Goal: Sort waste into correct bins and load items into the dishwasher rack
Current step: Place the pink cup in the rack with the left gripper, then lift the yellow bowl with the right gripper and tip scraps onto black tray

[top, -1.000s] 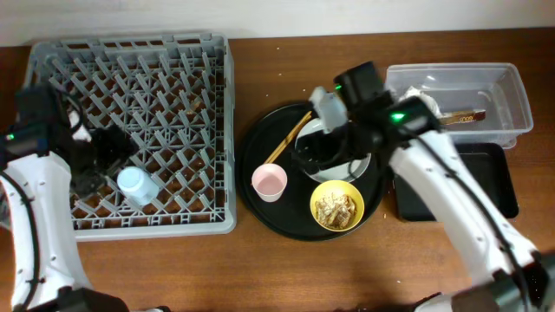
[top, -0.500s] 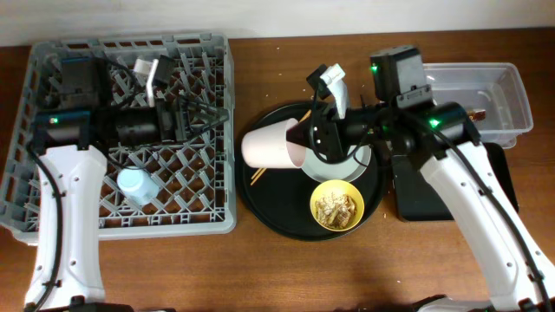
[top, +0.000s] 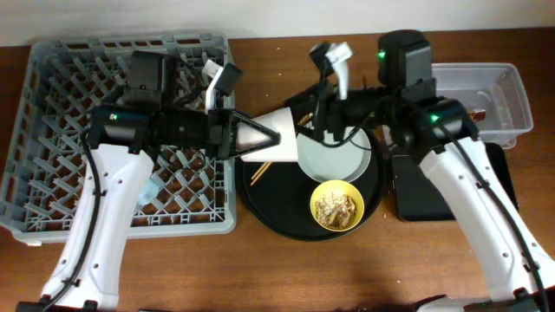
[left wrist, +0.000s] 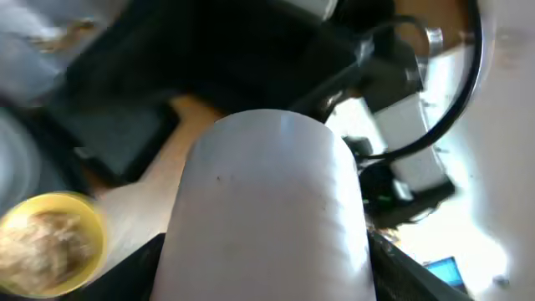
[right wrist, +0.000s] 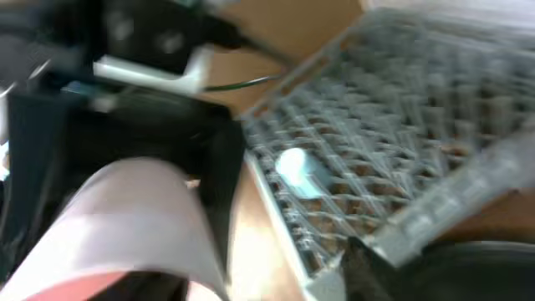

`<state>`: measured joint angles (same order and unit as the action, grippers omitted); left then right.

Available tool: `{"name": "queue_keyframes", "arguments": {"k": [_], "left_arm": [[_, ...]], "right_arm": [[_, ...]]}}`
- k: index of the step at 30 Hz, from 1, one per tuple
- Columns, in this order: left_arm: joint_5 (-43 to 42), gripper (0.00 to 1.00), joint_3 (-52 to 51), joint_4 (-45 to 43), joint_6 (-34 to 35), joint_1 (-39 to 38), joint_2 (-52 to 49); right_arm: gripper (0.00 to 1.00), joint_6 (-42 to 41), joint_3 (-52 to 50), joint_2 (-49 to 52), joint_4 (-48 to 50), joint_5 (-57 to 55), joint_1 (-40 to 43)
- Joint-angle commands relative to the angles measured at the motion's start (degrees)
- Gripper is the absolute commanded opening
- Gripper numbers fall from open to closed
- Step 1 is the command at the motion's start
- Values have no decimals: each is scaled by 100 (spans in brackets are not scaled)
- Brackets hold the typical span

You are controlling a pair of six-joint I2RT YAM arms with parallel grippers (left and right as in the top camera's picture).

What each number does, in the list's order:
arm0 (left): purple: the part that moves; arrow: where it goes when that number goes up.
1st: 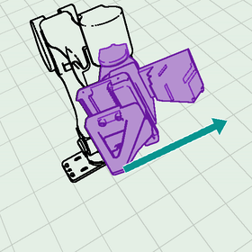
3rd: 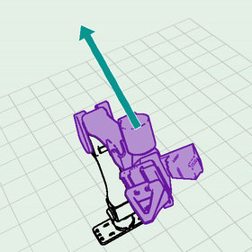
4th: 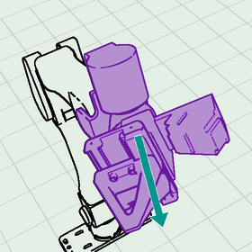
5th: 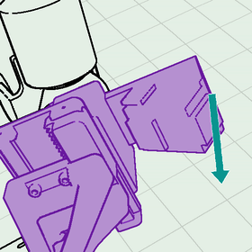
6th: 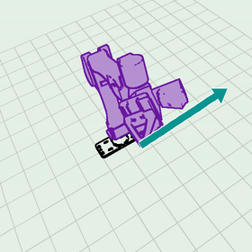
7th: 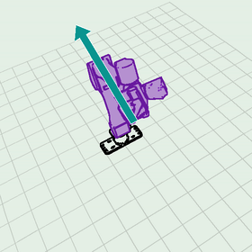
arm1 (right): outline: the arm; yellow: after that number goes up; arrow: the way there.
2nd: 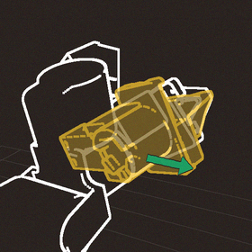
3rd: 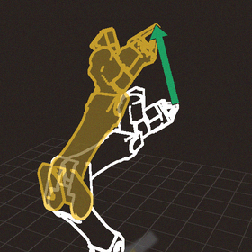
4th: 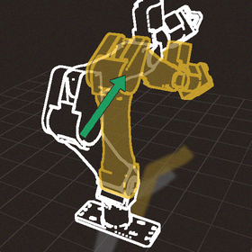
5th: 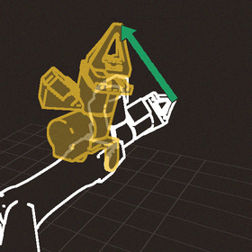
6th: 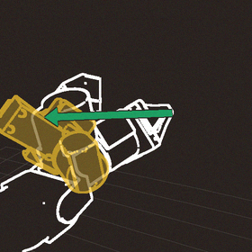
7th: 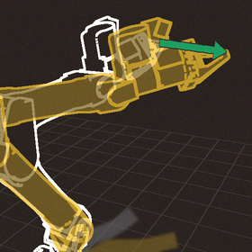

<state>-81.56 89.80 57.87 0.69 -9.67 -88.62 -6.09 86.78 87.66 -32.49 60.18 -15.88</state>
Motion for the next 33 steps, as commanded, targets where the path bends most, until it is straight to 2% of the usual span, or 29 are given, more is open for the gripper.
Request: {"name": "queue_keyframes", "arguments": {"k": [1,2,4,5,7,8,9,12,18,20,21,22,23,27,29,30,31,32,33], "left_arm": [[2538,54,37,616,317,299,59],[3119,54,37,881,317,555,59],[3720,54,37,1228,461,1349,59],[5007,54,37,1410,962,2114,59],[7014,54,35,1482,1729,2903,57],[8334,54,35,1521,2251,3257,57],[8723,54,24,1521,2350,3362,55],[8939,61,24,1480,2374,3504,-76],[9036,62,24,778,2371,3687,-1335],[8966,66,24,883,2374,3851,-1620],[8856,72,24,868,2374,3928,-1687],[8664,96,24,852,2374,4004,-1744],[8290,99,24,848,2371,4059,-1755],[6483,99,105,903,2221,4522,-1755],[6411,99,332,1263,2151,4555,-1753],[6356,98,599,1556,1762,4483,-1744],[6306,98,990,2000,1412,4295,-1672],[6308,98,1445,2323,1084,3921,-1469],[6334,98,1703,2345,651,3191,-975]], "right_arm": [[68,-697,13,39,-470,-866,868],[71,-686,13,39,-839,-1010,1113],[73,-684,13,42,-1687,-1823,1340],[73,-654,13,42,-2389,-2286,1226],[73,-417,11,42,-2931,-2719,883],[73,-358,11,46,-3099,-3042,509],[74,-361,11,46,-3112,-3263,280],[77,-361,11,46,-3099,-3713,-232],[77,-361,11,46,-3233,-3707,-286],[77,-361,11,46,-3230,-3707,-286],[77,-361,11,46,-3230,-3707,-286],[77,-361,11,46,-3230,-3707,-286],[77,-361,11,46,-3233,-3705,-286],[77,-358,11,46,-3270,-3689,-286],[77,-356,11,46,-3268,-3694,-286],[77,-358,11,46,-3222,-3694,-286],[77,-363,-2,48,-3056,-3694,-289],[72,-393,-15,90,-2951,-3720,-286],[66,-772,-87,197,-3101,-4124,-304]]}}
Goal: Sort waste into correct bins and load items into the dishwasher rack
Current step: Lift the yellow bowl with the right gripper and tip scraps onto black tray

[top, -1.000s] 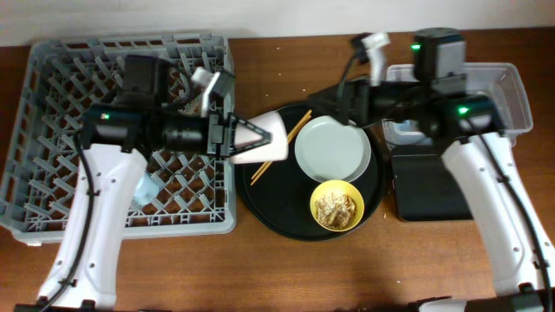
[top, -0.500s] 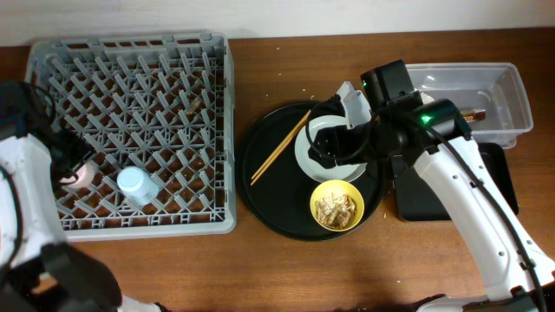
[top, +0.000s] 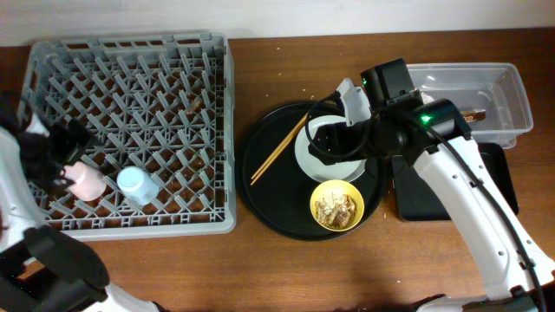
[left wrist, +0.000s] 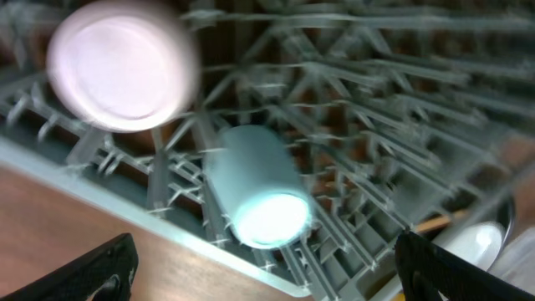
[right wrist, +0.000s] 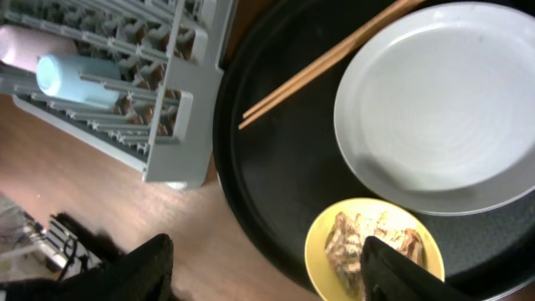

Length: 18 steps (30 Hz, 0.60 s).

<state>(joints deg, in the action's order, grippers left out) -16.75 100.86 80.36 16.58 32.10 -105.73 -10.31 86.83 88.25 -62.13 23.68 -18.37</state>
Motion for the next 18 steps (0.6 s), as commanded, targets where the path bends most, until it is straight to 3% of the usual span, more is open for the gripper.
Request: {"name": "queue_keyframes", "arguments": {"k": [1,4,6,10,14,16,18], "left_arm": [[-142,98,597,2,-1182,-1438,1047],[160,99,597,-9,-1198,-2470,1443],[153,99,597,-15,-1196,-2874,1445],[153,99,597,-13,-1196,-2933,1447],[153,99,595,-13,-1196,-2933,1447],[153,99,595,-13,-1196,-2933,1447],[153,99,597,-13,-1196,-2933,1447]], "right_arm": [[65,-400,-275,208,-203,-645,-133],[55,-369,-1185,503,-46,-898,-695],[53,-372,-1847,774,507,-1808,-1263],[8,-352,-2131,1799,1019,-1996,-1722],[4,-595,-2076,1528,876,-2124,-1353],[4,-584,-2037,732,835,-774,-726],[4,396,-2037,-376,807,1078,448]]}}
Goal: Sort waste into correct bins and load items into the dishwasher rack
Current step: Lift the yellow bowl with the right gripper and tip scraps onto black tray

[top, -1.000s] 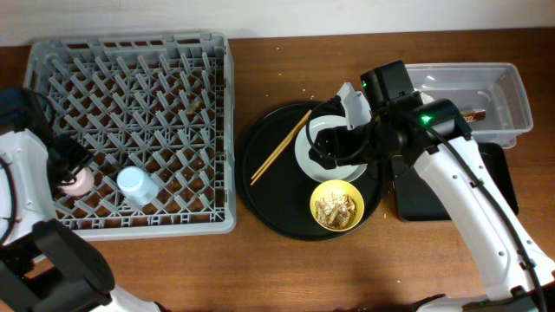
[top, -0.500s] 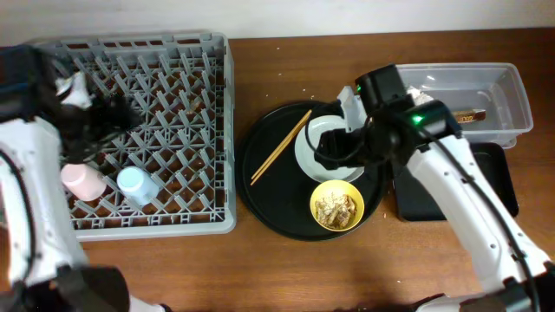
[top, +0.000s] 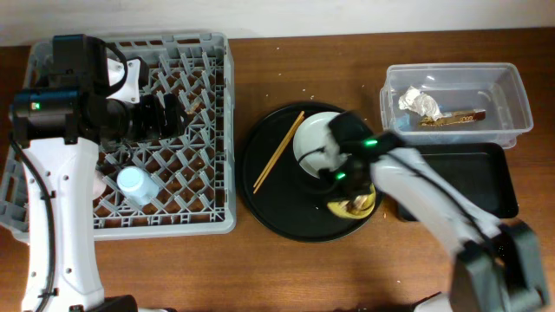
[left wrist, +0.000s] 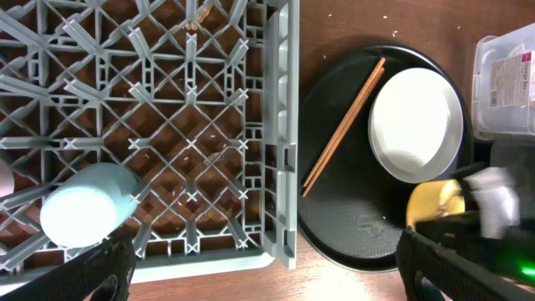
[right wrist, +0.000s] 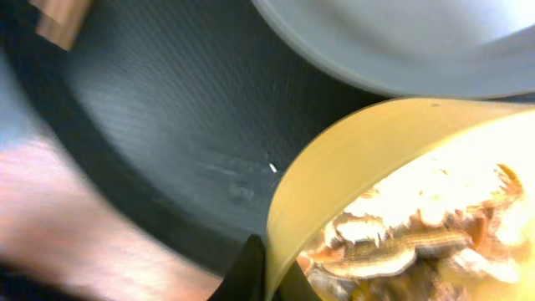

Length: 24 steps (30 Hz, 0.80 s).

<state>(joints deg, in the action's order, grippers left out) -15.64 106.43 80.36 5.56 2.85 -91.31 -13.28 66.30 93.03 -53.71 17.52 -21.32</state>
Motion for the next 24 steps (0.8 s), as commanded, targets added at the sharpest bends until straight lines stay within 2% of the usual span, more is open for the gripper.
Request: {"name": "queue_keyframes", "arguments": {"k": [1,3,5,7,10,12,13,21,22,23,24], "left_arm": [[42,99,37,-13,-94,-9,2],[42,99,39,-13,-94,-9,4],[42,99,37,-13,-94,-9,2],[42,99,37,-13,-94,-9,2],[44,99,39,-13,-94,-9,2],[42,99,37,-13,-94,-9,2],[42,99,39,-13,-94,-9,2],[44,99,39,-13,-94,-9,4],[42,99,39,-13,-94,-9,4],[42,99,39,-13,-94,-9,2],[42,99,37,-13,-94,-9,2]], "right_arm": [[4,1047,15,-1241,-144,2144,1427],[4,1635,13,-1447,-389,2483,2599],[4,1788,-170,-1185,-173,2986,3930],[4,2170,-555,-879,396,4371,4911],[4,2380,-1370,-396,1810,6098,6269],[4,2433,-1733,-264,2551,7086,6697],[4,2505,-1753,-267,2511,7143,6793],[4,2544,-1753,-267,2527,7136,6782],[4,2260,-1751,-267,2490,7141,6782],[4,2380,-1751,-345,2393,7075,6728],[4,1825,-1749,-352,2524,6881,6551]]}}
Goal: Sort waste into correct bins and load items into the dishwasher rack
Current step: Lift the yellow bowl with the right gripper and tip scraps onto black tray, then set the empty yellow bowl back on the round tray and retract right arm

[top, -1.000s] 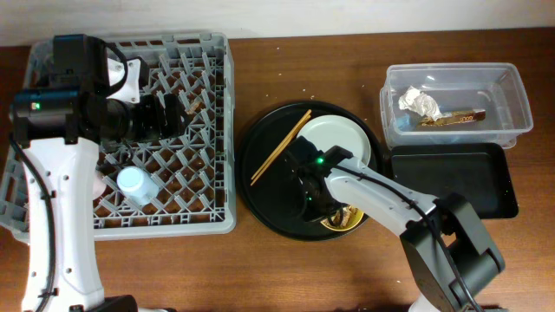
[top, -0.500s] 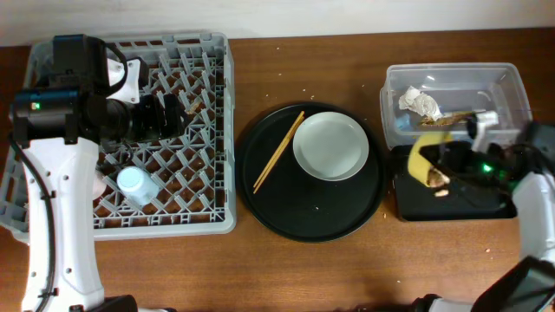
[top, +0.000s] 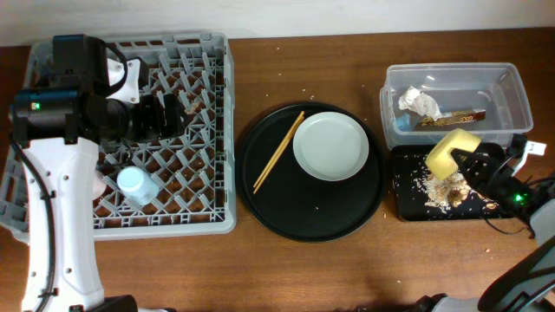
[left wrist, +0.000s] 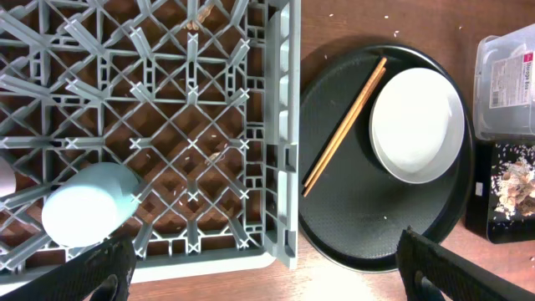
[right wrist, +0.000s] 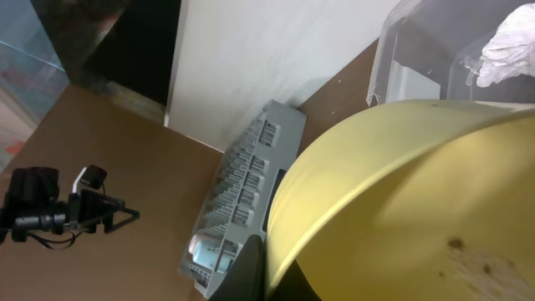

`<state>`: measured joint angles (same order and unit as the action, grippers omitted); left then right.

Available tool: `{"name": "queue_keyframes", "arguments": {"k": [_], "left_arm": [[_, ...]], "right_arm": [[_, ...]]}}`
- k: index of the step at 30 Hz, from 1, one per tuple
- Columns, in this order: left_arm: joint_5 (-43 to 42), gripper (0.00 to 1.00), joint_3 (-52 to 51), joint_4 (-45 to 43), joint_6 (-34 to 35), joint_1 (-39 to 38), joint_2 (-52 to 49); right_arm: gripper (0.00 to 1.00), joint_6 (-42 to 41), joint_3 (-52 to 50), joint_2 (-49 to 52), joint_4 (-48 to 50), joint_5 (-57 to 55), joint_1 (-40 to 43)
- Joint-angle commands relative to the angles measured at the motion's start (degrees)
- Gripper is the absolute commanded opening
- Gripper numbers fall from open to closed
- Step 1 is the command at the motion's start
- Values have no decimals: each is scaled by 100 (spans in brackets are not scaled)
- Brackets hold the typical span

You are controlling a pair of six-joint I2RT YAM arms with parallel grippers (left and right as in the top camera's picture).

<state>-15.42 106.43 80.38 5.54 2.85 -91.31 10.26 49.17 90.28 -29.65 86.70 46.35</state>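
Observation:
A yellow bowl [top: 447, 152] hangs tipped on its side over the black bin [top: 408, 206], with my right gripper [top: 473, 165] shut on its rim. Food scraps [top: 438, 192] lie in that bin. The bowl [right wrist: 401, 217] fills the right wrist view, its inside nearly bare, my right gripper [right wrist: 272, 272] clamped at its edge. My left gripper [top: 169, 117] hovers open over the grey dish rack [top: 230, 130], nothing between its fingers [left wrist: 96, 272]. A blue cup [left wrist: 84, 213] lies in the rack's front left. The white plate [top: 330, 146] and chopsticks [top: 277, 152] rest on the round black tray [top: 286, 208].
A clear bin [top: 512, 95] at the back right holds crumpled paper and wrappers, right behind the black bin. A pale pink cup [top: 98, 185] sits in the rack beside the blue one, mostly under my left arm. Crumbs dot the wooden table.
My right gripper has moved with the yellow bowl from the round tray to above the black bin. The bowl is now tipped and its food lies in the bin. The left arm has not moved.
At first my left gripper held a pale pink cup by the rack's right edge. Then that cup stood in the rack beside the blue one and both grippers were open. After that the right gripper was shut on the full bowl on the tray; now the bowl is emptied over the bin.

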Motion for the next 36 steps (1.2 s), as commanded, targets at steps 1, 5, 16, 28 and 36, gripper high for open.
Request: {"name": "queue_keyframes", "arguments": {"k": [1,5,16,28,36], "left_arm": [[20,99,39,-13,-92,-9,2],[20,99,39,-15,-92,-9,2],[20,99,37,-15,-92,-9,2],[20,99,37,-15,-92,-9,2],[20,99,37,-15,-92,-9,4]], "right_arm": [[4,-415,-17,-166,129,181,-387],[4,-1923,28,-256,822,-229,-1005],[4,-2564,68,-1480,278,-5969,-5853],[88,-1637,1316,-885,-1449,-8550,-8684],[98,-1606,3195,-3121,-2767,-11650,-8677]]}}
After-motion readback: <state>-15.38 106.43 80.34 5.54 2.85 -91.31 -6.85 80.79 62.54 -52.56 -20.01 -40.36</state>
